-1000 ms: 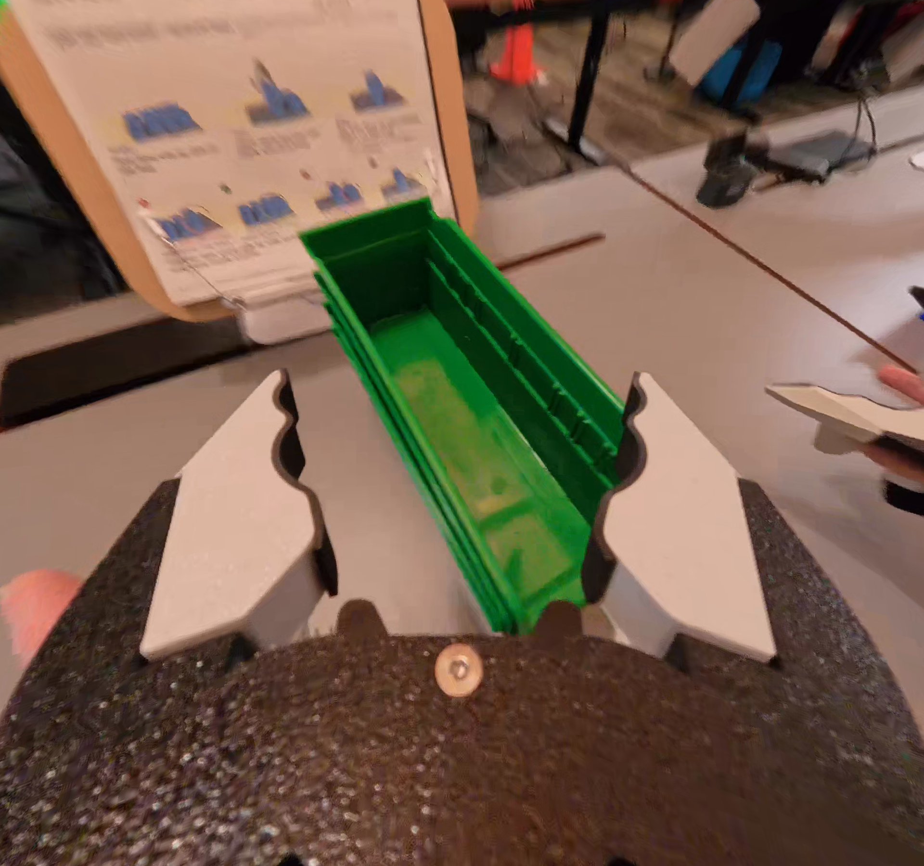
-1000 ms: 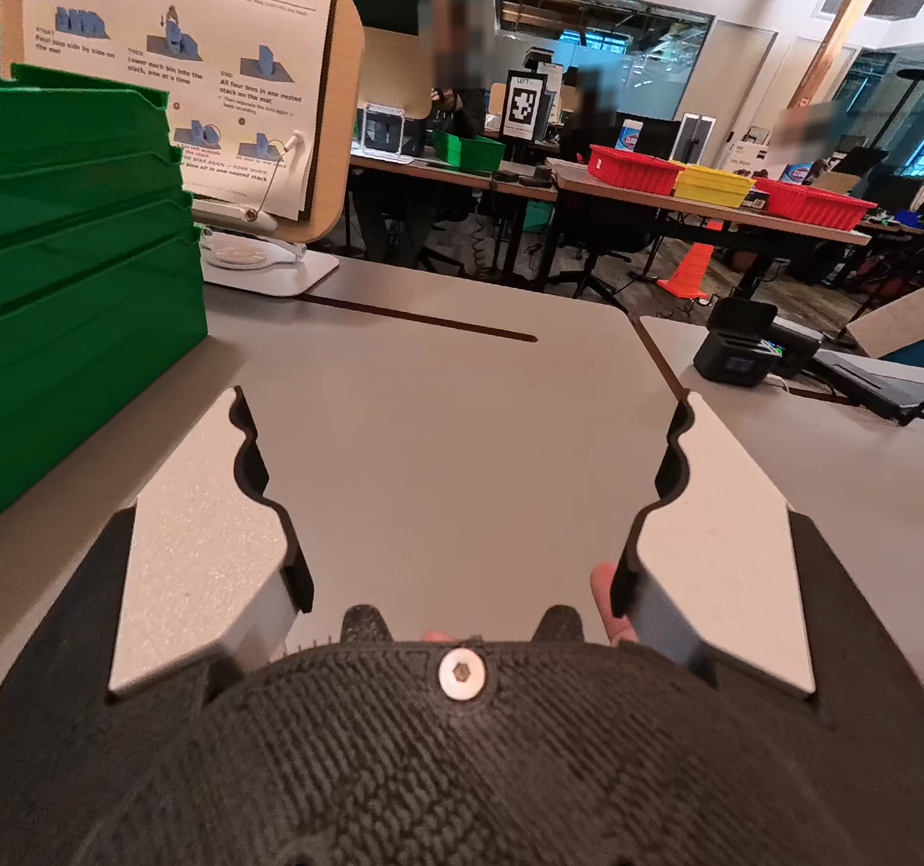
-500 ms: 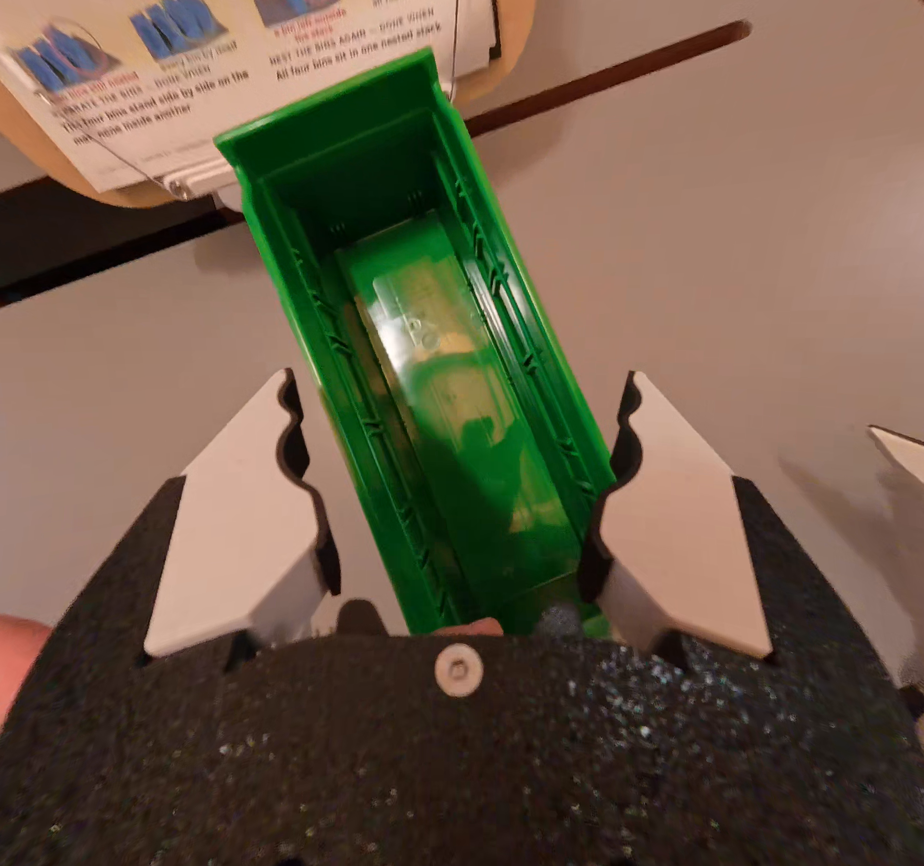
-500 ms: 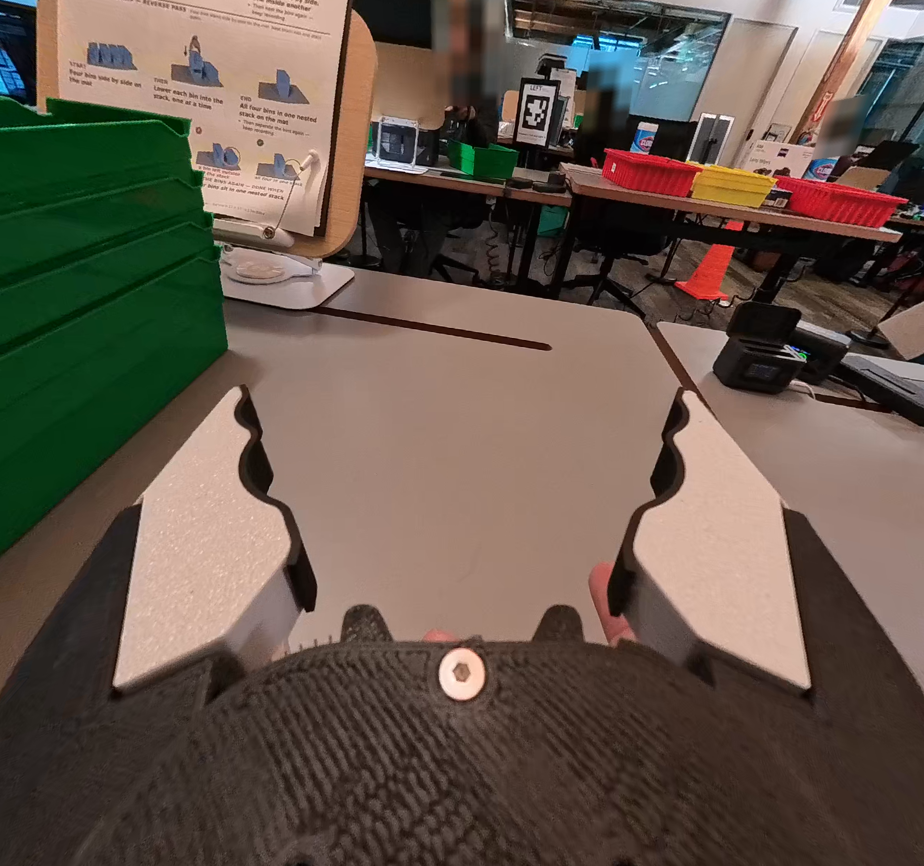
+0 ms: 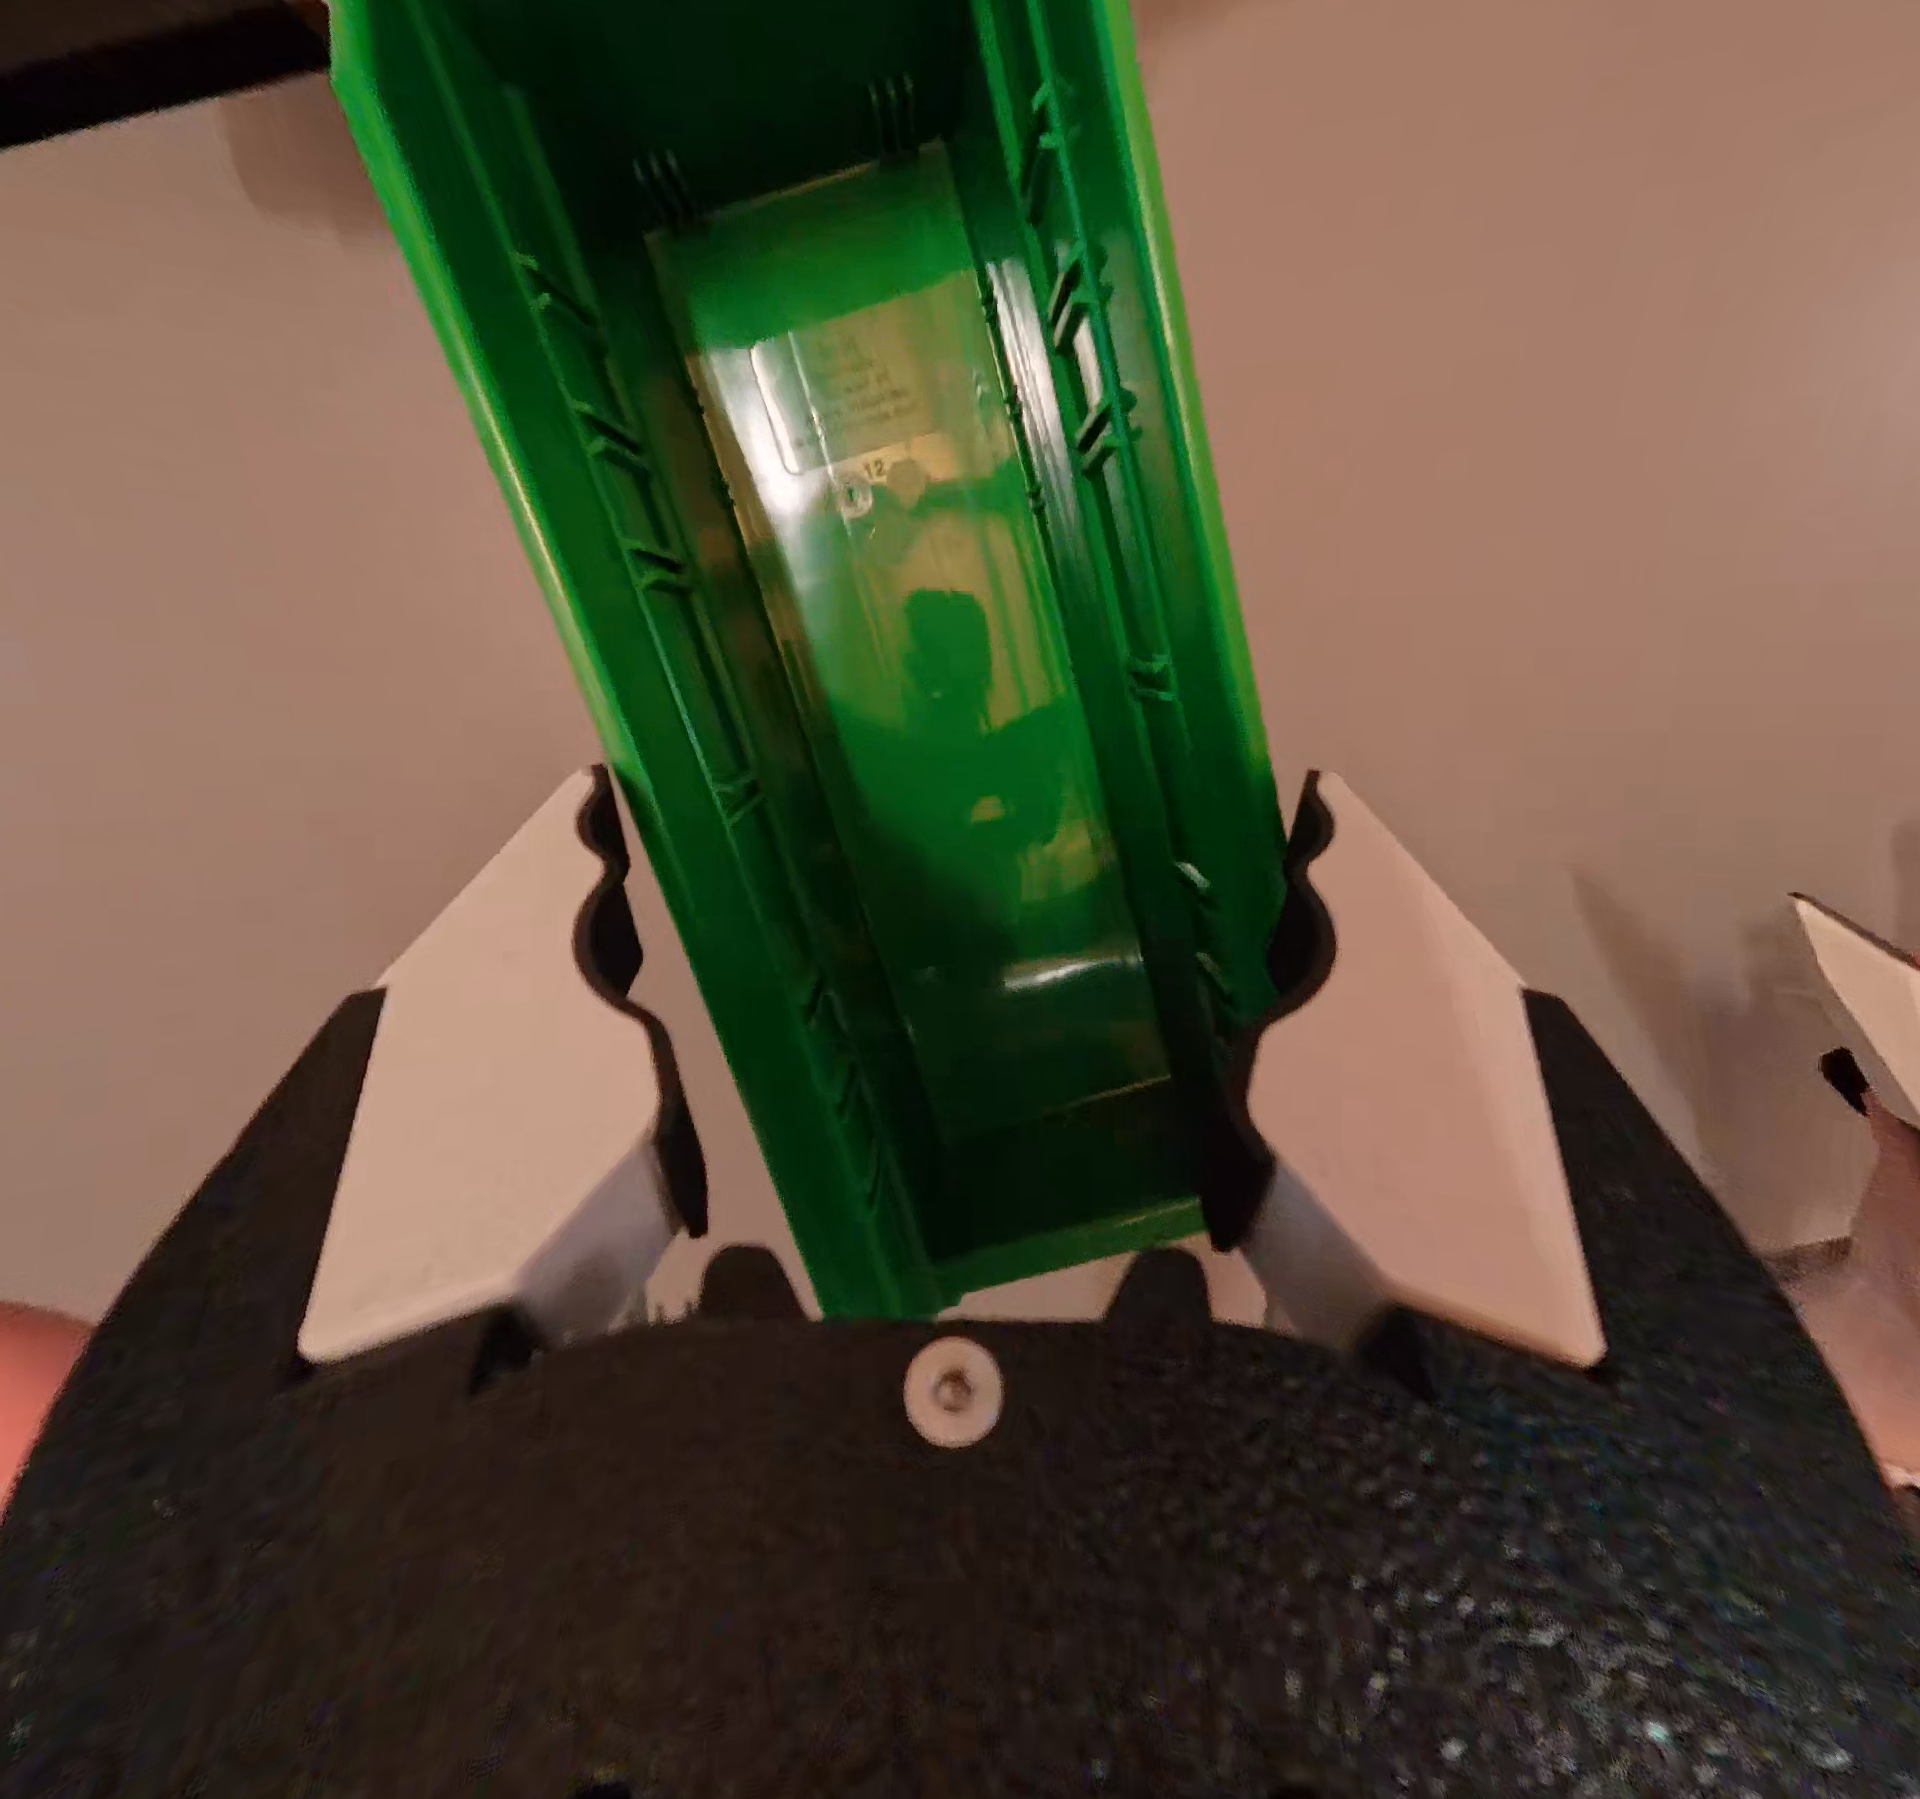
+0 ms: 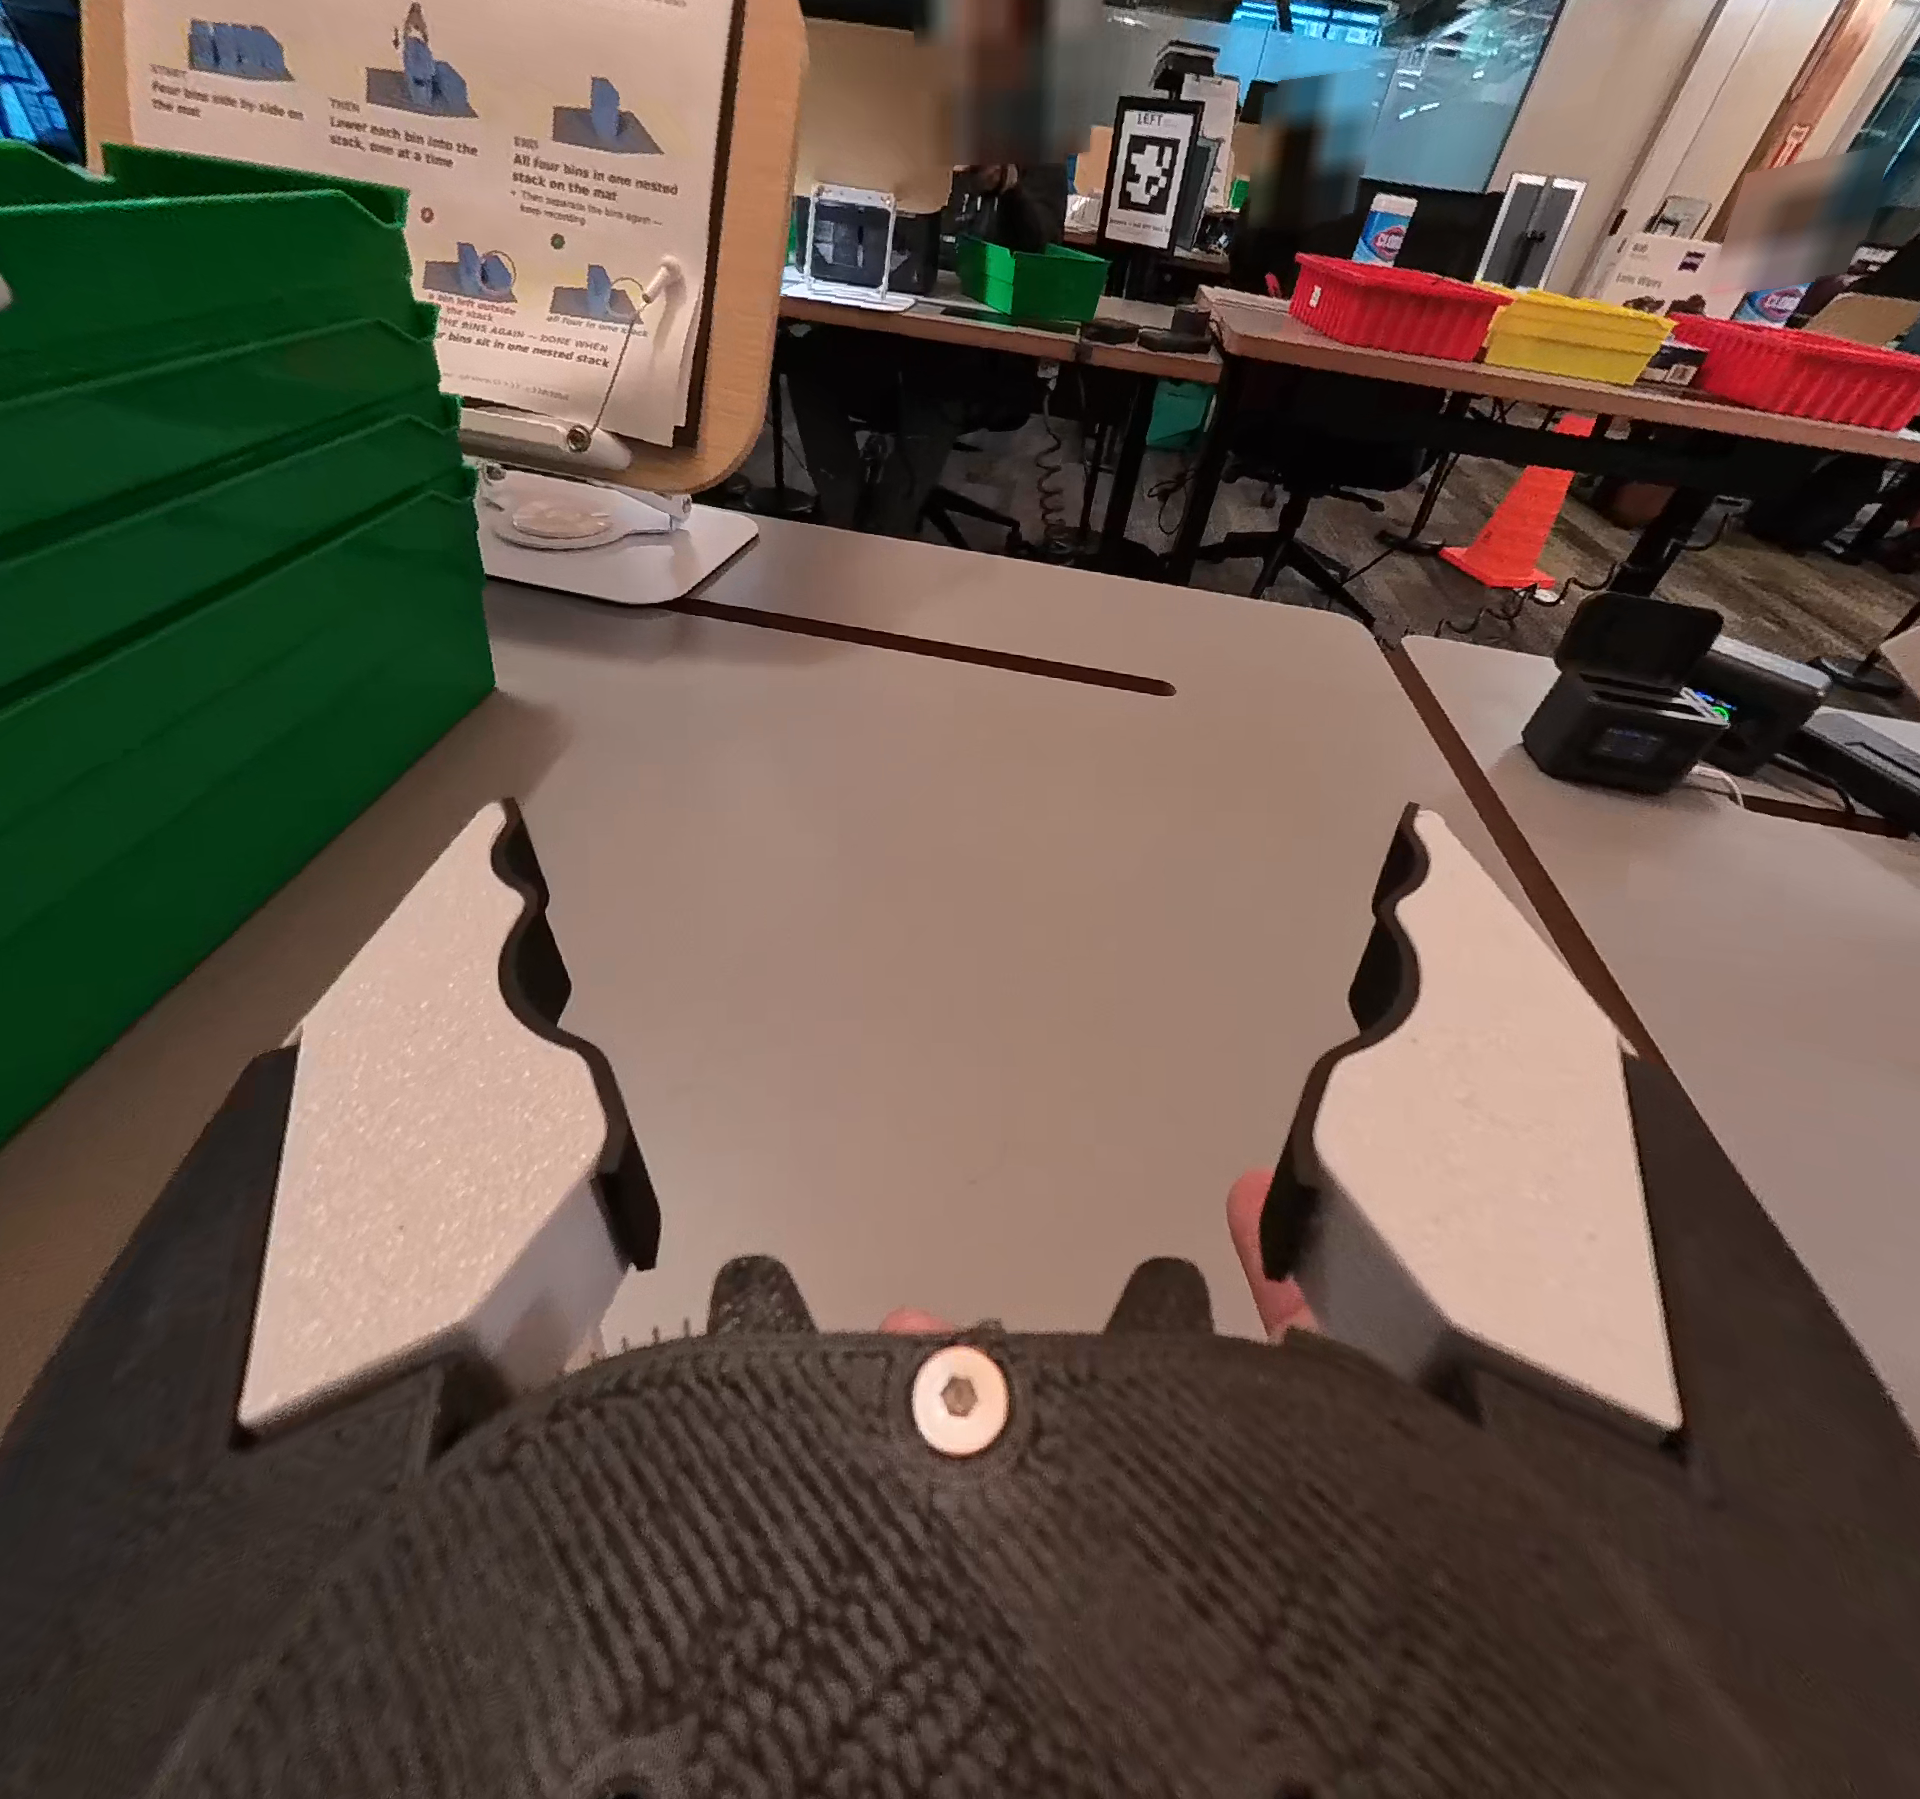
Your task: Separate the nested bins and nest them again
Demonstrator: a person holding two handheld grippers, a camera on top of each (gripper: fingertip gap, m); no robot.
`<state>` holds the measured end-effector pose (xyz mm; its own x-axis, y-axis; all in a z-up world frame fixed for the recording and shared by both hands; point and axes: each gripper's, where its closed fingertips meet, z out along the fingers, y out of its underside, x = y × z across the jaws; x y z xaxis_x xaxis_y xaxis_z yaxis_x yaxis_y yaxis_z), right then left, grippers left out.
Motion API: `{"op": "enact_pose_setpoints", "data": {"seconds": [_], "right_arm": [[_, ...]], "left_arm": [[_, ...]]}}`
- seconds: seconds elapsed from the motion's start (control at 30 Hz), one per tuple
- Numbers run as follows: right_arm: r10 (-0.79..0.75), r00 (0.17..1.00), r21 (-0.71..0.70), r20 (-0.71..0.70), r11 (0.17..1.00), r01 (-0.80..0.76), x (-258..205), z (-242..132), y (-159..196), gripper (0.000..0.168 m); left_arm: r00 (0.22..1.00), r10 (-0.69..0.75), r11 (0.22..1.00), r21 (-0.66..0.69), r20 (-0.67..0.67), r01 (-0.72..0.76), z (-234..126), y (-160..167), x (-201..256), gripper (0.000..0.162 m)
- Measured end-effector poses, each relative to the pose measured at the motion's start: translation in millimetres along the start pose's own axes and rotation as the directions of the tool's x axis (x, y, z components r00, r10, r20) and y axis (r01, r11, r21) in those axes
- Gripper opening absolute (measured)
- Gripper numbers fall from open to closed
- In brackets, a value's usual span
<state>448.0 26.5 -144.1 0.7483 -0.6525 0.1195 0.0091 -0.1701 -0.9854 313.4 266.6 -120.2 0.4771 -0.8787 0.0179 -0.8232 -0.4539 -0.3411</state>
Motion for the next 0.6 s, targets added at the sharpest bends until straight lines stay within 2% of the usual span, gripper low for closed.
{"op": "enact_pose_setpoints", "data": {"seconds": [0.13, 0.3, 0.6], "right_arm": [[-0.011, 1.0, -0.013, 0.014, 1.0, 0.011, -6, 1, 1, 0.152], [-0.024, 0.999, -0.038, 0.036, 0.999, 0.025, -14, 3, 4, 0.15], [-0.057, 0.996, -0.049, 0.062, 0.997, 0.06, -25, 6, 6, 0.146]], "left_arm": [[0.995, -0.088, 0.992, -0.094, -0.038, 0.085, 5, 6, 2, 0.124], [0.998, -0.061, 0.978, -0.197, 0.012, 0.062, 9, 16, 3, 0.128], [0.998, -0.051, 0.942, -0.329, 0.039, 0.061, 6, 19, 1, 0.109]]}}
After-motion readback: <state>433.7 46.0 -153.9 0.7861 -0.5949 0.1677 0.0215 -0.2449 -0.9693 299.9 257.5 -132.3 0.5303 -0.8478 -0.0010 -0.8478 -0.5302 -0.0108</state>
